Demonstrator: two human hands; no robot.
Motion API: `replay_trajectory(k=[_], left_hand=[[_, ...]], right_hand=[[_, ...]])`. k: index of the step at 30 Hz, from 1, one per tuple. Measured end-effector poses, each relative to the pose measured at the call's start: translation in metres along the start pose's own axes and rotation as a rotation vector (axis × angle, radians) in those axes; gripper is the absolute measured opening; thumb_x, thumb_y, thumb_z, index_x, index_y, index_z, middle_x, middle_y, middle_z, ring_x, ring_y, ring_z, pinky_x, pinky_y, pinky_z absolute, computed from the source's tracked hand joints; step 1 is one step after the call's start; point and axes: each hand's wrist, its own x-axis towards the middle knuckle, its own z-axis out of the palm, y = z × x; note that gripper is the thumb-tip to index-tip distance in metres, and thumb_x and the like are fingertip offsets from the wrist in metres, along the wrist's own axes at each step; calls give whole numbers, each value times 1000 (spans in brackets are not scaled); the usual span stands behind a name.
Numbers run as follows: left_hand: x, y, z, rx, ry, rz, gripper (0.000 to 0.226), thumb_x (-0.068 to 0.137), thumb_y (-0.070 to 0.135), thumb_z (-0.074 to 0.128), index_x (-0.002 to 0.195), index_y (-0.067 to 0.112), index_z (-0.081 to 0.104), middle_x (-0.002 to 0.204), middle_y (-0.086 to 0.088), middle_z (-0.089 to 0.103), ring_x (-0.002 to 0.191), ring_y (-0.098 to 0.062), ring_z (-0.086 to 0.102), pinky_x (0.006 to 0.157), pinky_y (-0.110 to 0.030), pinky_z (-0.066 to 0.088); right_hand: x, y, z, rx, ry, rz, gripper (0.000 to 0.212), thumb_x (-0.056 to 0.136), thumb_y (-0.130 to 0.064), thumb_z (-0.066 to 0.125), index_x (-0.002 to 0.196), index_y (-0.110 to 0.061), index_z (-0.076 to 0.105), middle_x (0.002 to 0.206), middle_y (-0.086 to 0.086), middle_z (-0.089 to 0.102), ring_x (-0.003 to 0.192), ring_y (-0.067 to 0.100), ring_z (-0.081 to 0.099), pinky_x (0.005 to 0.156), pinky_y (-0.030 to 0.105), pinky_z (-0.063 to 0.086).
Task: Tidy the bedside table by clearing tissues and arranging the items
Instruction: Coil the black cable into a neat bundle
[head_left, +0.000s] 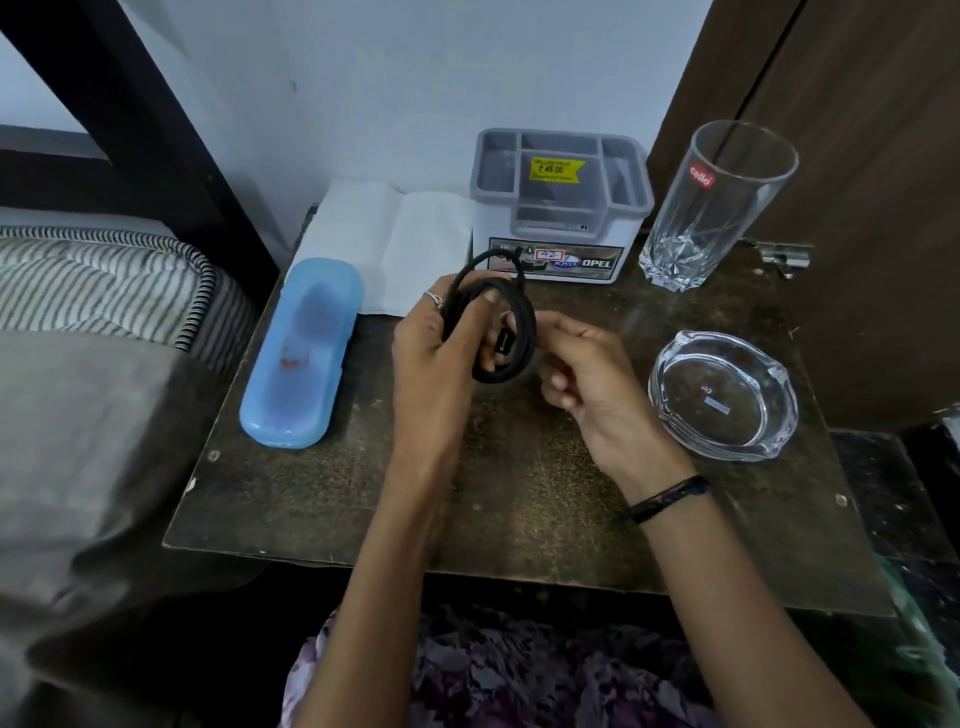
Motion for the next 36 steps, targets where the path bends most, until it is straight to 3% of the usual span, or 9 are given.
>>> replay_trajectory(k=[5,9,16,22,30,36], left_hand=[[2,-4,-9,69,-7,7,16,89,6,51,92,12,66,53,13,52,53,2,43,54,-13,37],[0,-4,-9,211,-16,74,16,87,13,52,96,18,64,73,15,62,65,7,52,64,-12,42],[-3,-3,-6,397,16,200,19,88,7,53,102,15,63,80,26,55,73,21,51,68,-1,38],[-5,-1,-3,346,-29,175,19,89,8,53,100,22,61,74,22,58,65,10,52,64,-8,41],[-3,-6,-3,227,-137,114,18,87,13,50,102,19,60,64,14,59,59,3,50,60,-16,41],[-8,-7,1,284,-221,158,16,88,8,54,102,16,54,76,16,60,65,9,54,64,-9,40]], right_hand=[[1,-2,0,136,-84,111,20,89,-10,52,80,-16,69,66,-9,65,37,2,29,34,11,18],[-2,-3,1,148,-84,172,21,90,-10,47,83,-16,66,68,-8,63,39,2,31,35,12,19],[-3,-5,1,164,-68,207,15,90,-21,49,86,-22,63,64,-9,59,39,2,32,35,12,21],[-1,-3,-2,141,-117,154,21,90,-38,50,83,-23,64,65,-10,59,40,2,30,34,12,23],[0,-4,-8,208,-111,102,21,75,-39,60,76,-19,66,67,-3,48,36,2,30,31,10,21],[-2,-5,-1,125,29,5,26,91,-28,53,69,-17,61,39,-11,47,28,1,30,28,10,18]])
